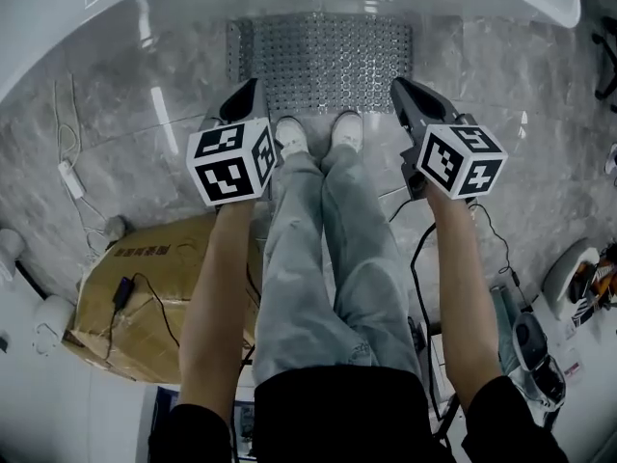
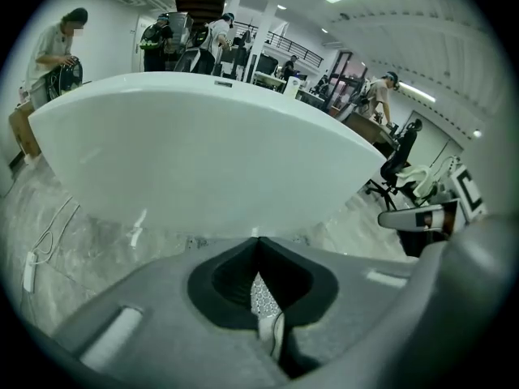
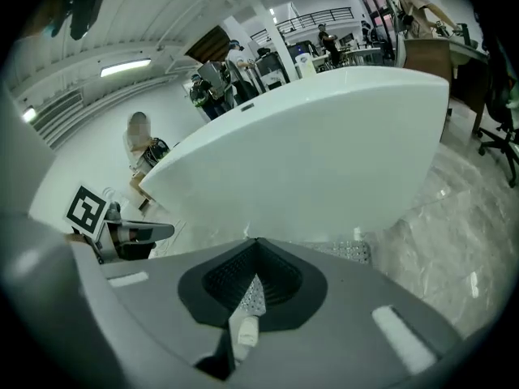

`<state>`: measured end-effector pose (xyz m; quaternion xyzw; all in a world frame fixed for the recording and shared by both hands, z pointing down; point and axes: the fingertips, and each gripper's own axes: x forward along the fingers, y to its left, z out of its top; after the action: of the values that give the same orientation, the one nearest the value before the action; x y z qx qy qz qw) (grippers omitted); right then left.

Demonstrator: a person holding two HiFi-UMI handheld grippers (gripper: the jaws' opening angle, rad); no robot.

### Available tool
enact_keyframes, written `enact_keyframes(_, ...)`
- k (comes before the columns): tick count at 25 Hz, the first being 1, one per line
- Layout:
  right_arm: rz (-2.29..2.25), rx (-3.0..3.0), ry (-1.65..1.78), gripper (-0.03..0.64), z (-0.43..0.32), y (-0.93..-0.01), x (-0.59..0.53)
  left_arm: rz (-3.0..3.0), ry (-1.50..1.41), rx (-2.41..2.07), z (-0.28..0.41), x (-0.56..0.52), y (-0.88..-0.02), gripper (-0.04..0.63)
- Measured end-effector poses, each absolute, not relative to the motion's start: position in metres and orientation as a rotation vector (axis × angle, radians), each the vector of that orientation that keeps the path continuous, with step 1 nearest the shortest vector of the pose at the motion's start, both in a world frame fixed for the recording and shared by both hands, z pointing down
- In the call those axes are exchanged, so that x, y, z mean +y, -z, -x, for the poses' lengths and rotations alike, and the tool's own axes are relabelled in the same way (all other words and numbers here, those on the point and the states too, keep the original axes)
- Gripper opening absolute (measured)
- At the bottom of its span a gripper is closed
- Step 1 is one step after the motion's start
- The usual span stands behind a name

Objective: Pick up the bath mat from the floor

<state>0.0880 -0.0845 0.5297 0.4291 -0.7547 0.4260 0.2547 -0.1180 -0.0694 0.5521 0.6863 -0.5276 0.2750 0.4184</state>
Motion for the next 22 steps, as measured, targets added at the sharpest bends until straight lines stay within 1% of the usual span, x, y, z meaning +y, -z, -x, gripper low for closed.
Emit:
enact_keyframes(14,-1.088,-1.896,-1.253,0.006,-0.091,-0.703,-0.068,-1.520,-0.775,-1.307,0.153,-0.046,-0.711,0.000)
enact_keyframes(19,-1.050,-1.872,-1.285,0.006,-0.092,-0.760,-0.063,-1.461,-0.813,-1.298,0.152,-0.042,-0.766,0.000)
enact_keyframes(22,-1.032,-1.840,-1.284,0.006,-0.096,-0.790,-0.058,-1.480,-0.891,-1.284,0.150,-0.040,-0.797,0.000)
